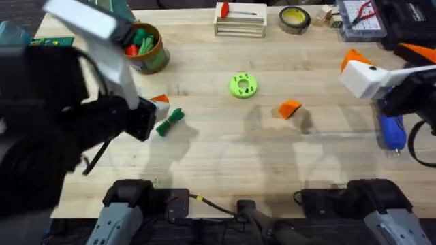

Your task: Pick up the gripper from the table and insert it into the empty holder that is missing its gripper. Then pick up a screw, insert it into the mounting hole, and use the screwdriver to tighten it. Finally, clean up the table by picking up the vegetable and placing it into the bucket.

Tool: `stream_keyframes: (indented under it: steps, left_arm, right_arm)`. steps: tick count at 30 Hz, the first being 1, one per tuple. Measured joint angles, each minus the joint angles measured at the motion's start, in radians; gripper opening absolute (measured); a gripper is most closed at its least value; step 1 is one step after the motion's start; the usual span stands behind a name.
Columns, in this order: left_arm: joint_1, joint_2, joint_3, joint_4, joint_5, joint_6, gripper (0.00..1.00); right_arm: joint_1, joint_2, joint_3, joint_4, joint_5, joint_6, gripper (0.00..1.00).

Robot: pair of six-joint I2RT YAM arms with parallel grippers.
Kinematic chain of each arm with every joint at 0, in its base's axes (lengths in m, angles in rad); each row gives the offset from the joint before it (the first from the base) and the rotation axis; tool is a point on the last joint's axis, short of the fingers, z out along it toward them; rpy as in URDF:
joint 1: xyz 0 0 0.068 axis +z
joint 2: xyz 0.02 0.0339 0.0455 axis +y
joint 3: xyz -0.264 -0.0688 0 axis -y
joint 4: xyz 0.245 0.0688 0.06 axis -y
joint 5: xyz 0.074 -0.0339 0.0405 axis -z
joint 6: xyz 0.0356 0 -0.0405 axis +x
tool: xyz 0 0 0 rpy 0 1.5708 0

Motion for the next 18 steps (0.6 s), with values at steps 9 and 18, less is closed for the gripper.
stream_keyframes:
  steps: [9, 18]
  left_arm:
    - [0.0, -0.151, 0.0, 0.05, 0.011, -0.024, 0.99]
    - [0.0, -0.152, 0.0, 0.05, 0.058, -0.026, 0.992]
  right_arm:
    - [0.0, 0.0, 0.0, 0.0, 0.0, 0.0, 0.991]
    - [0.0, 0.0, 0.0, -0.001, 0.0, 0.0, 0.991]
